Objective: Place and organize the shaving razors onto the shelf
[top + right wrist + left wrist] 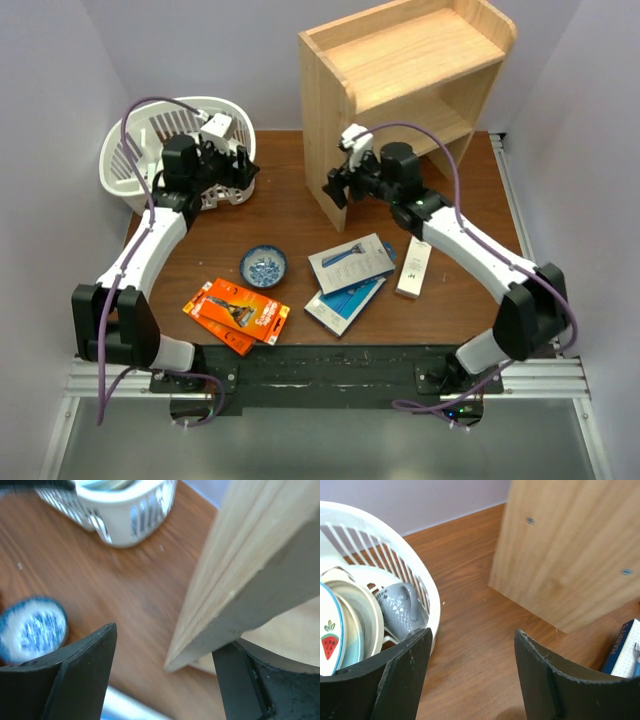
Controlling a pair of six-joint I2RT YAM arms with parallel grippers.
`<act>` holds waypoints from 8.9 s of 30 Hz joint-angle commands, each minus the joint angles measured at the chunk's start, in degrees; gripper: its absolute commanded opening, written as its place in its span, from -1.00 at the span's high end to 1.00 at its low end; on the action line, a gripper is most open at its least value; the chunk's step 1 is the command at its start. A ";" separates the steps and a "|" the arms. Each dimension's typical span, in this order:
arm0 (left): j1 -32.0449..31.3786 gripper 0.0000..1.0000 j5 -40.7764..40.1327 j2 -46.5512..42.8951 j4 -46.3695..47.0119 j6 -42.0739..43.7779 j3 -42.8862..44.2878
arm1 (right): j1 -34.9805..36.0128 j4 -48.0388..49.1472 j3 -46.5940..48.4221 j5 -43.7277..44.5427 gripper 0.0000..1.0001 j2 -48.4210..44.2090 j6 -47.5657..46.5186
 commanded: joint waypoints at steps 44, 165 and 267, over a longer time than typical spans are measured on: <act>-15.62 -0.19 -11.70 12.64 21.74 -6.14 13.19 | -33.04 16.50 7.44 12.11 -0.74 7.91 10.47; -13.16 -0.49 12.37 0.59 10.84 -21.86 -20.91 | -7.46 -5.02 -6.53 -3.80 -0.97 6.60 15.02; -31.53 -0.37 5.17 23.98 29.56 -80.30 -14.93 | -23.03 -11.27 -31.67 -15.66 1.00 -8.61 59.16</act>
